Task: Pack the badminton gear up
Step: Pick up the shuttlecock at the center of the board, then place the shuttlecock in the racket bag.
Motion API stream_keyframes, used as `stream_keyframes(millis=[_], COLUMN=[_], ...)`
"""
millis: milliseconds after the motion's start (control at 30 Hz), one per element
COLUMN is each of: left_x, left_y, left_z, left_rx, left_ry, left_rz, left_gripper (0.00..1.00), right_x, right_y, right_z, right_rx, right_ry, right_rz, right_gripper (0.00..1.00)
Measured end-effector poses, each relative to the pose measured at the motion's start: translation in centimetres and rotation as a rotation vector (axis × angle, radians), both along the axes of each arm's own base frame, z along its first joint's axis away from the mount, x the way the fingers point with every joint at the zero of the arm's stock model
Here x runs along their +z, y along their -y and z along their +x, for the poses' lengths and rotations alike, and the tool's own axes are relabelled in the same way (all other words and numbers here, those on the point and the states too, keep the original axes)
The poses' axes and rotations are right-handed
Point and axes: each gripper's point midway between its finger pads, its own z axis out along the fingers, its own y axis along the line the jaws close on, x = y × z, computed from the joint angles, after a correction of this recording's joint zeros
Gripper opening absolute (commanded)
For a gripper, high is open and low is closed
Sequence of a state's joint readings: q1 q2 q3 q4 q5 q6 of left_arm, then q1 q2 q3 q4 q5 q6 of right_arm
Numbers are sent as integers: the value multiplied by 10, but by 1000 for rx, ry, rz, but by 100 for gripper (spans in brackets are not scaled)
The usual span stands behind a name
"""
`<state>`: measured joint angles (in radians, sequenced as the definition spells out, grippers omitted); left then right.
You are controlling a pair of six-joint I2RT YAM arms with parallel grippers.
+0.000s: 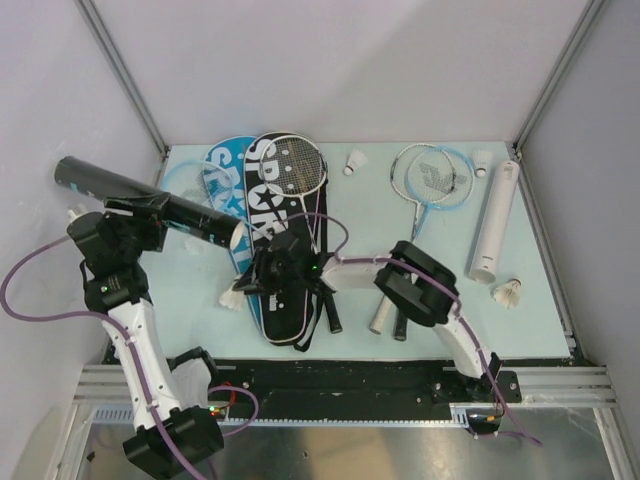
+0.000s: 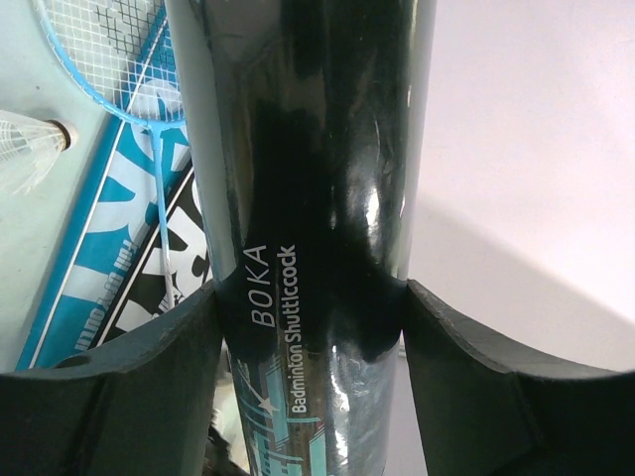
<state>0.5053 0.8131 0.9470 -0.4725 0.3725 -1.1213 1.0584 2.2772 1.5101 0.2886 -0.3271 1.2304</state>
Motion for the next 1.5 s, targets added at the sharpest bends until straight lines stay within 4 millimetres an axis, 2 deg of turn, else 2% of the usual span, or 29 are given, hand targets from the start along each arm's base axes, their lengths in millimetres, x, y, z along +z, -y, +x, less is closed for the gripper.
stream_keyframes(millis=[200,333,533,633,767,867,1000,1067,1300,1367,1500], left_x=[2,-3,-40,-61,-85,-95,-107,-114,-126,-126,-130], left_y=[-1,-1,0,3,6,8,8,7,4,3,2], left_z=[0,-1,0,2,2,3,3,1,-3,-3,-4], left_rx=[-6,-16,-63,-102,-151,-187,-209,-209,-200,-199,-196], left_ry=[5,-3,-79,-126,-181,-205,-230,-245,-276,-277,-288], left_rz=[26,52,71,67,65,71,90,96,115,119,133], left_gripper=[58,58,58,59,59,58,58,58,59,59,60], right_x=[35,48,67,81,87,86,83,74,17,9,9], right_y=[57,94,160,177,181,179,178,180,193,192,189], right_z=[10,16,17,13,-3,-16,-18,-14,-5,-5,-3], right_rx=[6,14,80,142,247,310,326,316,305,310,300], right_ry=[78,120,258,333,386,401,406,395,312,303,338], right_rz=[8,-22,-122,-127,-110,-94,-97,-121,-288,-321,-368], right_gripper=[35,38,41,41,44,44,48,51,60,63,65])
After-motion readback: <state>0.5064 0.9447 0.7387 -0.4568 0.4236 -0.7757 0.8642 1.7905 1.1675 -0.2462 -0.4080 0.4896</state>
